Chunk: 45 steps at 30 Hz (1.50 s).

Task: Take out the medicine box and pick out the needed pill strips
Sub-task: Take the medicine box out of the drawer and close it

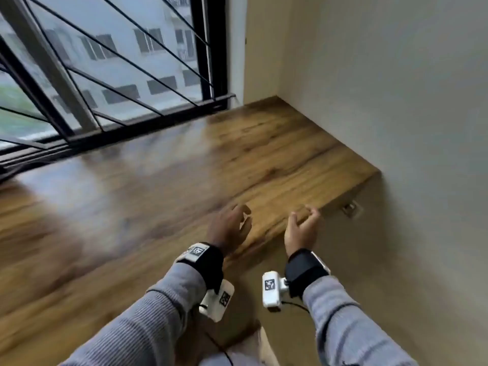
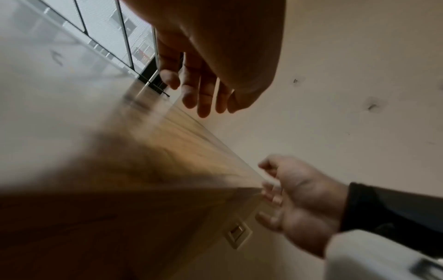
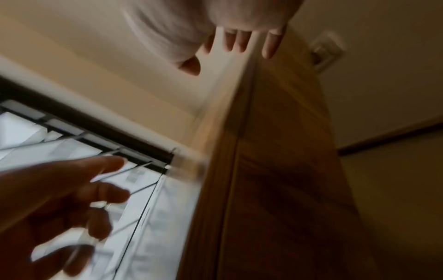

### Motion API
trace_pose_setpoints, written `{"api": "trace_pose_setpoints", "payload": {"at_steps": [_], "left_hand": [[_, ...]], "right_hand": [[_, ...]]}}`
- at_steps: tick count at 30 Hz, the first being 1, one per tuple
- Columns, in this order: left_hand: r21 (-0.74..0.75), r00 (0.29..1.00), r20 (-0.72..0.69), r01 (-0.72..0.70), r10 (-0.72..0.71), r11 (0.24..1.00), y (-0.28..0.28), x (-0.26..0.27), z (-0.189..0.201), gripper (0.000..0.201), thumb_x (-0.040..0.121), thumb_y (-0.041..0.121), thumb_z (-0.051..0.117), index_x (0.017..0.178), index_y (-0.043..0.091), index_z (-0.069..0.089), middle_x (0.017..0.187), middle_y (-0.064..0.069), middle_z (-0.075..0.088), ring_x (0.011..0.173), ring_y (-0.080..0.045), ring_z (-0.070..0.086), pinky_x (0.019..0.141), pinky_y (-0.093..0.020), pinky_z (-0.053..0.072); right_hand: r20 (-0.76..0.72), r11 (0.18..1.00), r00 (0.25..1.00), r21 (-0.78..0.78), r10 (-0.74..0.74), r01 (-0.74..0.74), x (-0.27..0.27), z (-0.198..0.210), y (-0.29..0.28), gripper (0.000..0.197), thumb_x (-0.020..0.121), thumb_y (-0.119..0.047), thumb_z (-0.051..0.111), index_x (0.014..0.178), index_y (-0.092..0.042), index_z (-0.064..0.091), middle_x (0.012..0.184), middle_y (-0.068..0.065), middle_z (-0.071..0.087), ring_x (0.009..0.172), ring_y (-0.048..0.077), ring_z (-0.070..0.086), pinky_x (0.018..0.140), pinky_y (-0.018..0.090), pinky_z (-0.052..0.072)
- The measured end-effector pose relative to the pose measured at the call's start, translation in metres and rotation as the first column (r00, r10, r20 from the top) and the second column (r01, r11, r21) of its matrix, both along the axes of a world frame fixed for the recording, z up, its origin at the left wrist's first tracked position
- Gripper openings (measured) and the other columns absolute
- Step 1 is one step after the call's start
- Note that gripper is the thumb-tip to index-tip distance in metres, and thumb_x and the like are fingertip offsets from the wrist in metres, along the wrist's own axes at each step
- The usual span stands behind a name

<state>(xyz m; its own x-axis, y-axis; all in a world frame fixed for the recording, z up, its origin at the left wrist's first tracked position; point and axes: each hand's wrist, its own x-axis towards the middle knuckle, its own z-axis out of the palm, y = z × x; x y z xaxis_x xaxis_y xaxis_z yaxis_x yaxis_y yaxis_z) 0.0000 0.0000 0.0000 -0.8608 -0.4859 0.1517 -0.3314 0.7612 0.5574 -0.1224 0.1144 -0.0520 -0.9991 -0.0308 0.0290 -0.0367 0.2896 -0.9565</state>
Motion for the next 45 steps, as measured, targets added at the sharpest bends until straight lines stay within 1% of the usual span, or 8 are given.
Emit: {"api": "trace_pose_setpoints", "payload": {"at_steps": [4,6,8,20,24,29,40,45], "left_hand": [[0.086,0.999,0.021,0.043,-0.045,0.995,0.027,0.004,-0.015,0.030,0.088,0.034,0.049,0.110,0.016,0.060,0.076,0.005,0.055,0.067,-0.022,0.054,0.065,-0.034,0.046],[0.096,0.996,0.070,0.055,-0.062,0.994,0.036,0.010,-0.022,0.021,0.092,0.028,0.054,0.111,0.020,0.059,0.082,0.003,0.060,0.071,-0.020,0.055,0.065,-0.032,0.046],[0.078,0.991,0.096,0.085,-0.092,0.993,0.039,0.017,-0.026,0.021,0.093,0.026,0.055,0.112,0.021,0.059,0.091,-0.001,0.067,0.077,-0.023,0.060,0.066,-0.033,0.049],[0.140,0.980,0.141,0.121,-0.141,0.983,0.040,0.058,-0.034,0.038,0.089,0.011,0.061,0.126,0.010,0.052,0.099,-0.006,0.065,0.086,-0.021,0.058,0.074,-0.020,0.043],[0.119,0.967,0.201,0.135,-0.157,0.984,0.043,0.063,-0.034,0.029,0.091,0.020,0.059,0.120,0.019,0.057,0.107,0.005,0.059,0.089,-0.010,0.053,0.072,-0.007,0.038],[0.134,0.950,0.247,0.161,-0.191,0.978,0.060,0.054,-0.038,0.023,0.094,0.024,0.055,0.116,0.023,0.059,0.111,0.008,0.060,0.094,-0.011,0.057,0.082,-0.025,0.053],[0.244,0.893,0.382,0.152,-0.239,0.958,0.082,0.035,-0.059,0.022,0.094,0.025,0.054,0.116,0.023,0.059,0.111,0.003,0.064,0.097,-0.010,0.062,0.087,-0.027,0.055],[0.256,0.888,0.393,0.144,-0.239,0.956,0.081,0.037,-0.061,0.023,0.095,0.025,0.054,0.117,0.022,0.059,0.113,0.003,0.065,0.098,-0.010,0.062,0.088,-0.026,0.054]], "right_hand": [[0.721,0.970,0.693,-0.154,-0.022,0.190,-0.001,-0.046,0.020,0.046,0.094,-0.035,0.048,0.126,-0.001,0.050,0.115,0.014,0.055,0.110,0.031,0.054,0.095,0.043,0.044],[0.865,0.932,0.455,-0.318,0.211,0.172,0.007,-0.063,0.026,0.049,0.095,-0.053,0.038,0.110,-0.010,0.055,0.104,0.009,0.056,0.099,0.028,0.056,0.082,0.044,0.047],[0.860,0.911,0.412,-0.386,0.300,0.144,0.009,-0.080,0.024,0.049,0.096,-0.057,0.033,0.101,-0.016,0.059,0.096,0.011,0.063,0.084,0.026,0.059,0.068,0.038,0.043],[0.774,0.847,0.481,-0.519,0.411,0.112,-0.004,-0.123,0.022,0.037,0.092,-0.060,0.036,0.091,-0.025,0.049,0.119,0.007,0.052,0.106,0.026,0.055,0.106,0.048,0.042],[0.797,0.823,0.429,-0.538,0.425,0.184,0.011,-0.125,0.053,0.064,0.084,-0.072,0.043,0.118,-0.020,0.057,0.113,0.009,0.064,0.102,0.029,0.065,0.083,0.048,0.051],[0.822,0.896,0.442,-0.435,0.358,0.084,0.011,-0.117,0.108,0.057,0.095,-0.057,0.038,0.131,-0.015,0.054,0.122,0.012,0.064,0.105,0.026,0.064,0.085,0.042,0.048],[0.285,0.972,0.951,-0.164,-0.116,0.167,-0.041,-0.004,0.176,0.033,0.089,-0.005,0.052,0.119,-0.016,0.057,0.116,0.004,0.058,0.101,0.017,0.058,0.075,0.019,0.046],[0.165,0.999,0.986,0.031,-0.035,0.031,-0.050,-0.002,0.161,0.030,0.081,-0.016,0.055,0.094,-0.043,0.057,0.123,-0.003,0.054,0.103,0.016,0.058,0.098,0.049,0.048]]}}
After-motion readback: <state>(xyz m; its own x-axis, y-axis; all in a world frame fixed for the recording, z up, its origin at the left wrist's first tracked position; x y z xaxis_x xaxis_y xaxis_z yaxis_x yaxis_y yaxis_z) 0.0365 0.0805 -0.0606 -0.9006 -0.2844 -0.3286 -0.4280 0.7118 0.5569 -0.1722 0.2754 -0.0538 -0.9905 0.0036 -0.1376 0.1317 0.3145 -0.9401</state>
